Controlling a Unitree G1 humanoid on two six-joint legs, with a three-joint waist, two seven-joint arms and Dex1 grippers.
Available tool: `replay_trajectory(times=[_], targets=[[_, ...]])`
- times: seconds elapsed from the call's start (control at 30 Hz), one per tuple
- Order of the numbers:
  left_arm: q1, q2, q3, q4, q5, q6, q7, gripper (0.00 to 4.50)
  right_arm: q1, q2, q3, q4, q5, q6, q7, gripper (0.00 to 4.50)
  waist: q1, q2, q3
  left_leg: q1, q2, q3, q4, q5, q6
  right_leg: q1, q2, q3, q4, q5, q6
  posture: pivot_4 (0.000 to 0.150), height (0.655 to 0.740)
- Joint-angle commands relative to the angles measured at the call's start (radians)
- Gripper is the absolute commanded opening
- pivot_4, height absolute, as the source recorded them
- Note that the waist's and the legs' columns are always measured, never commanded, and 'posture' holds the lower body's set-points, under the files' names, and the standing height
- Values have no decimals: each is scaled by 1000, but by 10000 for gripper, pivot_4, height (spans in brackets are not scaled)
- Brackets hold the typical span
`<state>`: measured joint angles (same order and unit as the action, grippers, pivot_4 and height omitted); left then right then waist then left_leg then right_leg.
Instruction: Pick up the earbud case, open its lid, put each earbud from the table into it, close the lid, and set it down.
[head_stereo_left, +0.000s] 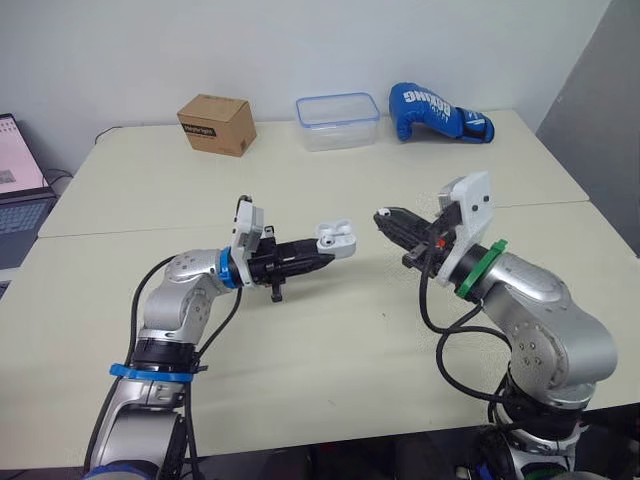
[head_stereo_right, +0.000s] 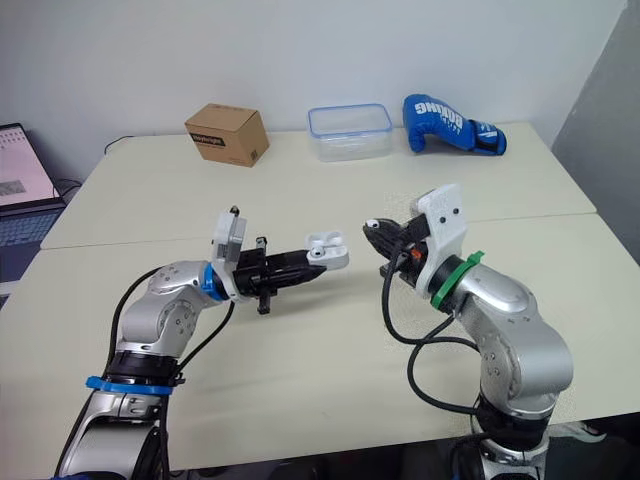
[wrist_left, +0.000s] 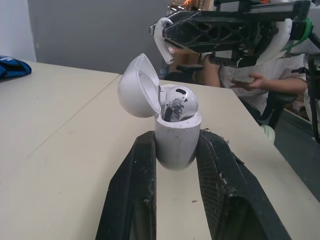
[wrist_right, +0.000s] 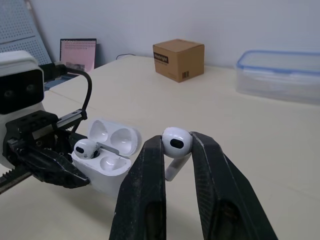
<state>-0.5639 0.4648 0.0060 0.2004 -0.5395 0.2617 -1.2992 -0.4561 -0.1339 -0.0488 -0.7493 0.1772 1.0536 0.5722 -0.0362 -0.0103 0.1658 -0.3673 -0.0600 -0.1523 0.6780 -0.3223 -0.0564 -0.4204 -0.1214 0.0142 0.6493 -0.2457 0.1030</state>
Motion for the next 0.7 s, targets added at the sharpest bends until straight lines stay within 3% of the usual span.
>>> replay_trajectory(times=[0.03,0.23,0.7], targets=[[-26,-1,5,-3,-1,-13,-12,7753,18,-9,55,2,-2,-131,-45,3908,-2,0,0,0,0,0,0,0,0,0,0,0,0,0,0,1500,7307],[-36,0,6,10,5,-12,-23,7753,28,-22,95,34,25,-214,-83,3908,-2,0,0,0,0,0,0,0,0,0,0,0,0,0,0,1500,7307],[-64,-5,1,41,20,-16,-34,7753,-28,-57,134,90,120,-169,-106,3908,-3,0,0,0,0,0,0,0,0,0,0,0,0,0,0,1500,7307]])
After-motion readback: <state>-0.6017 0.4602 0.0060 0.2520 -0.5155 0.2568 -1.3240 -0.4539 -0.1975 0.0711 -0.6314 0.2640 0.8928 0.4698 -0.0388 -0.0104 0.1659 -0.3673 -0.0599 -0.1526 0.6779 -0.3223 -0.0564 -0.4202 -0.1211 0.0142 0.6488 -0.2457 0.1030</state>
